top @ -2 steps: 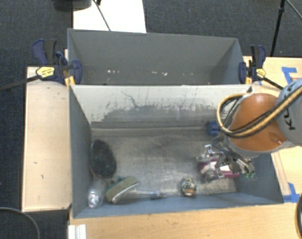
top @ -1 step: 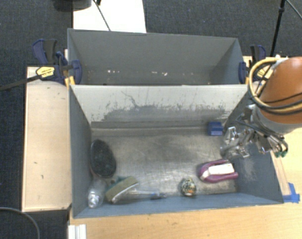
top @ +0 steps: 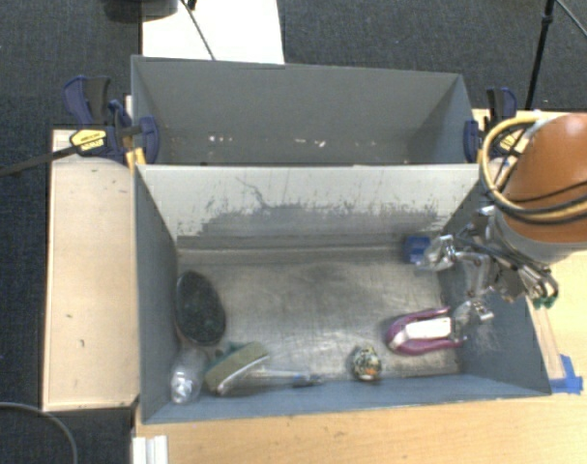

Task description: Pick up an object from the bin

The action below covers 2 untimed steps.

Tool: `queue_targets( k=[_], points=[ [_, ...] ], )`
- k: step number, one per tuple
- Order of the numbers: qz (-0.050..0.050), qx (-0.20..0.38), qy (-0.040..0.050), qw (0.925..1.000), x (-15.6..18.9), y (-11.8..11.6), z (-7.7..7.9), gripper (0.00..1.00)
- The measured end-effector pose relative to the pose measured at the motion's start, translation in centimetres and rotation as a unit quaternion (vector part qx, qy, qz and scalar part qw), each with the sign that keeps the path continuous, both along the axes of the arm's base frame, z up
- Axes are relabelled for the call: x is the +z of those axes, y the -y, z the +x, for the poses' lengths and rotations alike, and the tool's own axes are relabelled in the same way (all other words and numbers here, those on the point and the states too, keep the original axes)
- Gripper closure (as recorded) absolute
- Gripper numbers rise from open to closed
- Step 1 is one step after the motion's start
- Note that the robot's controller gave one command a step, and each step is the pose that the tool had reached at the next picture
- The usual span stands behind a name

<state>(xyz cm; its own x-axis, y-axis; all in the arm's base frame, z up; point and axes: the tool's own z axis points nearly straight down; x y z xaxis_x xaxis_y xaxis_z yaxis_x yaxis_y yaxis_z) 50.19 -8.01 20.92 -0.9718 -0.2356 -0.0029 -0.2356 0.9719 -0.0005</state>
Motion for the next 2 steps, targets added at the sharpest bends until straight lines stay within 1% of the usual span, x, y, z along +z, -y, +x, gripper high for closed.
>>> queue_targets(
  k=[1,2],
  points=[
    [0.001,0.132,-0.0036,0.9913,-12.28,-1.09,-1.43,0.0],
    [0.0,0.133,-0.0008,0.9911,-12.0,-1.12,-1.27,1.0]
  ],
)
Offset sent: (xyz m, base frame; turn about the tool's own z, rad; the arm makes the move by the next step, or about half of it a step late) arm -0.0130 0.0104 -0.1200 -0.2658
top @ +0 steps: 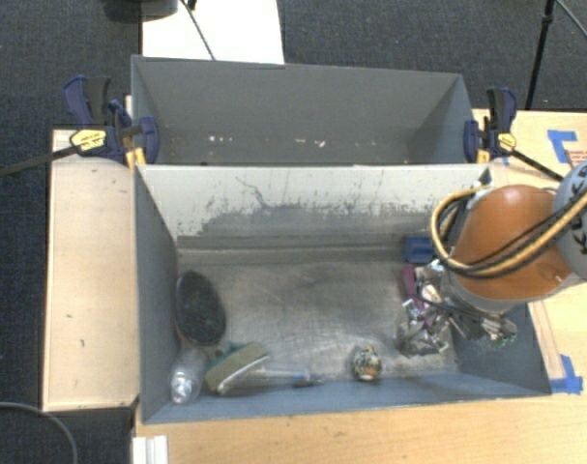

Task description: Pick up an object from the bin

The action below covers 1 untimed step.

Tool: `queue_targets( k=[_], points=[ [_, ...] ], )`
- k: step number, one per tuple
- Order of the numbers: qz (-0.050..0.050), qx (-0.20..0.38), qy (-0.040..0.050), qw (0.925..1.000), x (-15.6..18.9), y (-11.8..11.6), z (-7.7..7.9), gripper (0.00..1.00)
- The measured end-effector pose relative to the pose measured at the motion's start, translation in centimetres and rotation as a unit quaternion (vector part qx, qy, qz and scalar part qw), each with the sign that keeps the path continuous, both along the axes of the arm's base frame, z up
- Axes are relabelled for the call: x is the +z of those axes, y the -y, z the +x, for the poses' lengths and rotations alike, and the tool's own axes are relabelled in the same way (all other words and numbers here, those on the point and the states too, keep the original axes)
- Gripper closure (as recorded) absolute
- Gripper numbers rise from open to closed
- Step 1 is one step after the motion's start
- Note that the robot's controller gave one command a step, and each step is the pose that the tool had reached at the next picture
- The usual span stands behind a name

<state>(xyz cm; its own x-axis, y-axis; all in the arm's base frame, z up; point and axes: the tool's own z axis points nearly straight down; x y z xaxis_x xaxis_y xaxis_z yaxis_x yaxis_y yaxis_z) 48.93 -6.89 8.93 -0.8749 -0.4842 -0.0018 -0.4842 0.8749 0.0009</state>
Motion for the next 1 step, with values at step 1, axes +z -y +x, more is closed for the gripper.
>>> queue_targets(
  k=[1],
  points=[
    [0.0,0.0,0.0003,1.0,0.02,0.04,0.01,0.0]
  ],
)
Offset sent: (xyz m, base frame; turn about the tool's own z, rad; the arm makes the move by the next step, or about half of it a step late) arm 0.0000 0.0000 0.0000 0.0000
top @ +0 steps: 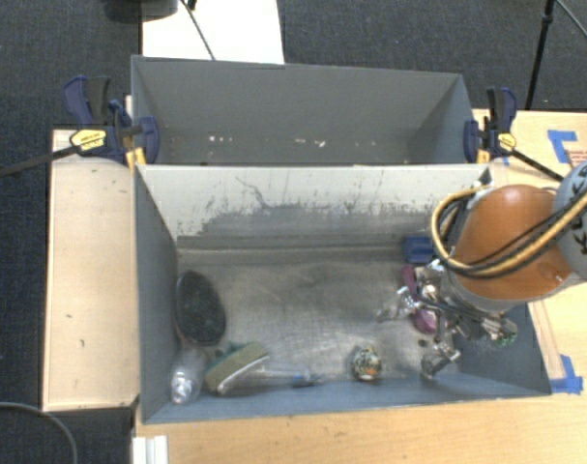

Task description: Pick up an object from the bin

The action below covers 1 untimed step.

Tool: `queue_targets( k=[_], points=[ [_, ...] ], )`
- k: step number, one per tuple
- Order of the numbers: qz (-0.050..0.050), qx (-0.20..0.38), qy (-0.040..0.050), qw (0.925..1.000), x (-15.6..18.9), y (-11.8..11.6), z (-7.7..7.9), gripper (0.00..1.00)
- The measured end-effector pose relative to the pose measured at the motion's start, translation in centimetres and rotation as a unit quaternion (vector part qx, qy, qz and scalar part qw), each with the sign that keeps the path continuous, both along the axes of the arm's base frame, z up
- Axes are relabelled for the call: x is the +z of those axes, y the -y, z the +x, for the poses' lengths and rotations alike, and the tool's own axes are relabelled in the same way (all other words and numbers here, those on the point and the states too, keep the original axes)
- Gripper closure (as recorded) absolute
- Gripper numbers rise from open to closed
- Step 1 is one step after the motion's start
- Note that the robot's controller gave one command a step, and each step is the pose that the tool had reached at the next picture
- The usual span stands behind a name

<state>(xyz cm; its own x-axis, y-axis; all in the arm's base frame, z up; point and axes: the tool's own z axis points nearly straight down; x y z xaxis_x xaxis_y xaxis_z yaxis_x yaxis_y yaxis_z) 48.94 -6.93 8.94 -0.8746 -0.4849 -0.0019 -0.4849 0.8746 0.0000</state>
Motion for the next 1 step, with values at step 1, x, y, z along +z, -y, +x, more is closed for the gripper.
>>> queue_targets(
  k=[1],
  points=[
    [0.0,0.061,0.0036,0.9982,-1.64,-2.03,10.43,0.0]
  ],
)
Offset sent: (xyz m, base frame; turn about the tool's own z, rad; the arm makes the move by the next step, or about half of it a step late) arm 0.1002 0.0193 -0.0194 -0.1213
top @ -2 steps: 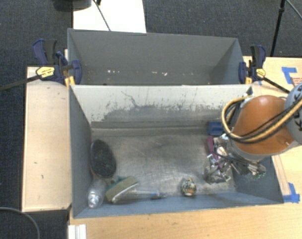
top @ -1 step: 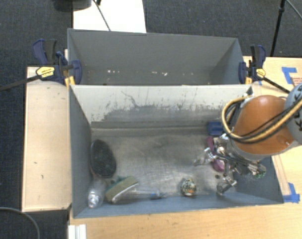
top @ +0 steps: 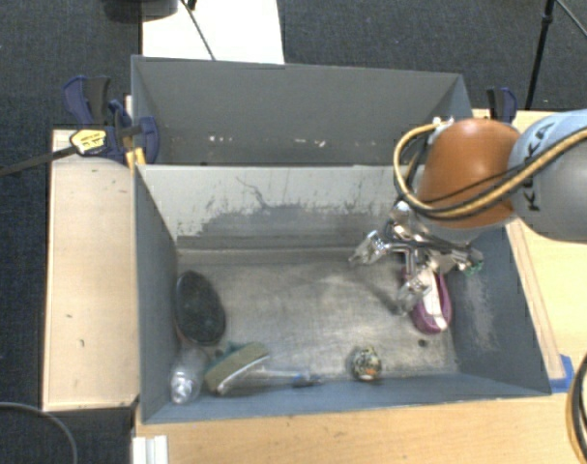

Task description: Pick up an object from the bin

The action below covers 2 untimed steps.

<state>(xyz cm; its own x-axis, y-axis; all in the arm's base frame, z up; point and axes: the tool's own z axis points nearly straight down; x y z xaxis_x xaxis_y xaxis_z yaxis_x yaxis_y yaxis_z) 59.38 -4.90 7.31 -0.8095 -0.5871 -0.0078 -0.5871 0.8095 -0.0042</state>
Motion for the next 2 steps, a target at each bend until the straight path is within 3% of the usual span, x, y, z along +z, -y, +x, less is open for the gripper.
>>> queue_targets(
  k=[1,2],
  points=[
    [0.008,0.063,-0.0024,0.998,0.26,2.35,-0.3,0.0],
    [0.009,0.111,0.0006,0.9938,0.31,2.8,-0.43,0.0]
  ],
)
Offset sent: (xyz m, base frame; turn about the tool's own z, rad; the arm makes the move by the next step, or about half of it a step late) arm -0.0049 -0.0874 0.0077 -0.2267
